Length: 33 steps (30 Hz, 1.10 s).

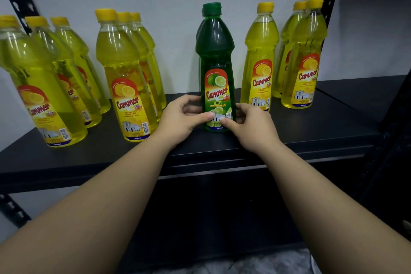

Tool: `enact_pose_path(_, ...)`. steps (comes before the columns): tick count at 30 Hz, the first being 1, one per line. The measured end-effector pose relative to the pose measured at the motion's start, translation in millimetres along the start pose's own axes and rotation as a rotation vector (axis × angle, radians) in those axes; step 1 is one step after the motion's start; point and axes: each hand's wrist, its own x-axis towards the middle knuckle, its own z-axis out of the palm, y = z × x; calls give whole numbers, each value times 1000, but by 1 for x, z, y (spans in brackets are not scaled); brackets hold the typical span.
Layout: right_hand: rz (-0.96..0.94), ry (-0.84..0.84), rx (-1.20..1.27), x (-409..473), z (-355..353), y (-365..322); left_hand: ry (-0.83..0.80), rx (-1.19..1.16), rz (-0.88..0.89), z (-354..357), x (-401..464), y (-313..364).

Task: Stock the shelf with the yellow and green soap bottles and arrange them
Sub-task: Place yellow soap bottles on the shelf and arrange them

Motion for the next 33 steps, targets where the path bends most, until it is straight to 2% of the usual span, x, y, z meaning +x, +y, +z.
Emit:
enact_pose_path(19,5,-104,6,4,0,-1,-1,2,-16,-1,-2,4)
enact_pose_path(33,13,-63,-50,-4,-3,-6,-39,23,33,2,-3,4)
